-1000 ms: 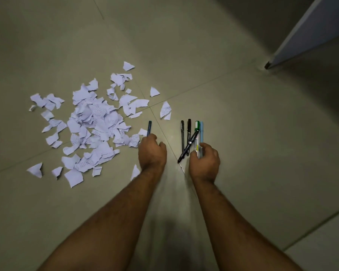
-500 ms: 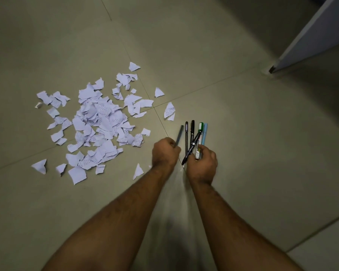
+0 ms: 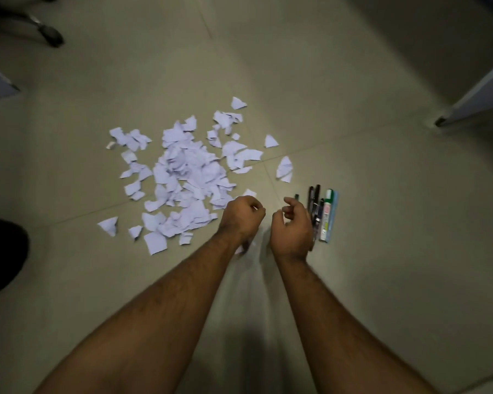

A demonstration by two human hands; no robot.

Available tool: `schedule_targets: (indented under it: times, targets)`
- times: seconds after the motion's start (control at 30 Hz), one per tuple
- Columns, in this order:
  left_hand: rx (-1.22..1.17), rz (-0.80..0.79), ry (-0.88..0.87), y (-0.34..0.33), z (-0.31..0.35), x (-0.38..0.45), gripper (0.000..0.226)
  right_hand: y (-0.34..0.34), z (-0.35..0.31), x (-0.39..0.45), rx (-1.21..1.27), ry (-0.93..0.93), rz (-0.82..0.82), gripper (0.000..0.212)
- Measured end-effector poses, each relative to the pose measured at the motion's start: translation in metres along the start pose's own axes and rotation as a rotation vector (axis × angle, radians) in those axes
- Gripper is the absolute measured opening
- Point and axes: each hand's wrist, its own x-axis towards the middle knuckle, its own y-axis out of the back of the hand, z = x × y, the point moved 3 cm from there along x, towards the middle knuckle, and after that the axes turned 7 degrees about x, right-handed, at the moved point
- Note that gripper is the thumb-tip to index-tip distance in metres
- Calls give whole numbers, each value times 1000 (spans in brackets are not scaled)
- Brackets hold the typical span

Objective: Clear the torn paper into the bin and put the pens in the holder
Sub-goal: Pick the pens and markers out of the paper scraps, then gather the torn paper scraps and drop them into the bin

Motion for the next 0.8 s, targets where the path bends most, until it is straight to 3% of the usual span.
schedule_targets:
  times: [0.17, 0.33, 0.47, 0.53, 0.6, 0.67, 0.8]
  targets:
    - [-214, 98, 195, 92, -63, -9, 17, -62, -57, -25, 126, -96, -344, 23]
    - [-221, 535, 380, 211, -112, -46, 15, -132, -120, -75, 141, -126, -654, 13]
    - [-204, 938, 689, 296, -156, -111, 54, -185, -170, -136, 144, -66, -862, 14]
    - [-214, 1044, 812, 321, -179, -134, 76, -202, -185, -166, 146, -55, -948, 13]
    - [-191, 1033, 892, 338, -198, -144, 95, -216, -196, -189, 137, -25, -1008, 13]
    - [-127, 921, 948, 355, -217, -148, 101, -228, -204, -212, 127, -4, -1065, 17]
    - [-135, 817, 979, 377, -244, -151, 78, -247, -216, -236, 97, 30, -1149, 23]
